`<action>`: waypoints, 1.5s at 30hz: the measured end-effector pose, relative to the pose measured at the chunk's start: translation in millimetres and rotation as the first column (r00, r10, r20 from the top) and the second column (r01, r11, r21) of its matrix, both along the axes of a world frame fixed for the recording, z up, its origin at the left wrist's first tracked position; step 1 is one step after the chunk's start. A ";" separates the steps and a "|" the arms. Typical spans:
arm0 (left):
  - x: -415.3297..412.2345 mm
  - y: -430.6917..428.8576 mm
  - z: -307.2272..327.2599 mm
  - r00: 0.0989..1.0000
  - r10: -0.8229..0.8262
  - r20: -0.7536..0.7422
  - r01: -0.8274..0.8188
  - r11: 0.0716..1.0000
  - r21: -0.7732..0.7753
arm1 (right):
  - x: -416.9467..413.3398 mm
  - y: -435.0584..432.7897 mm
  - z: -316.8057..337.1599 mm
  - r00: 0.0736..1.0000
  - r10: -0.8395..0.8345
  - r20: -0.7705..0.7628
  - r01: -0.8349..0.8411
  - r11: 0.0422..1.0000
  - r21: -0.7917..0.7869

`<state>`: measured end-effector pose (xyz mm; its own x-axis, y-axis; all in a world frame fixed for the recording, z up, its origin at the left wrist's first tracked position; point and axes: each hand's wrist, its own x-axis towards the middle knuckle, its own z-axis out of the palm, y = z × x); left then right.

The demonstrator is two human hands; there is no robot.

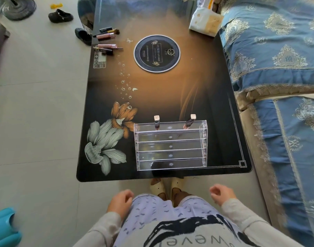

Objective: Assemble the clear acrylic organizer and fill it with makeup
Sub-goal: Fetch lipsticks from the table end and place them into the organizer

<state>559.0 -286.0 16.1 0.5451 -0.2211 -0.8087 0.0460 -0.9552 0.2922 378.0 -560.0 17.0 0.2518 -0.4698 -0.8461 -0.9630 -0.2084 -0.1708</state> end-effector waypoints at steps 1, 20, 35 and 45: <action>-6.9 8.9 -2.3 0.997 -0.038 -0.069 0.042 0.998 0.056 | -5.4 3.1 -1.5 0.999 0.014 -0.048 -0.013 1.000 0.024; -132.4 11.6 13.0 0.592 0.806 0.012 -0.805 0.592 -0.048 | 69.8 -14.7 -7.6 0.670 0.739 -0.062 -0.733 0.673 0.102; -323.1 0.2 3.5 -0.085 0.993 -0.081 -0.985 -0.071 0.156 | 138.4 127.2 -0.8 0.073 0.994 0.080 -0.995 0.068 0.070; -289.6 91.8 -5.7 -0.206 0.977 -0.057 -0.977 -0.201 0.076 | 162.2 214.3 -4.4 0.026 0.998 0.065 -0.999 0.024 0.043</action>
<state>269.4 -194.2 10.4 0.0529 0.5196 -0.8528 0.9418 0.2578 0.2156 540.2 -345.6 12.6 0.4406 0.2958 -0.8476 0.1756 -0.9543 -0.2418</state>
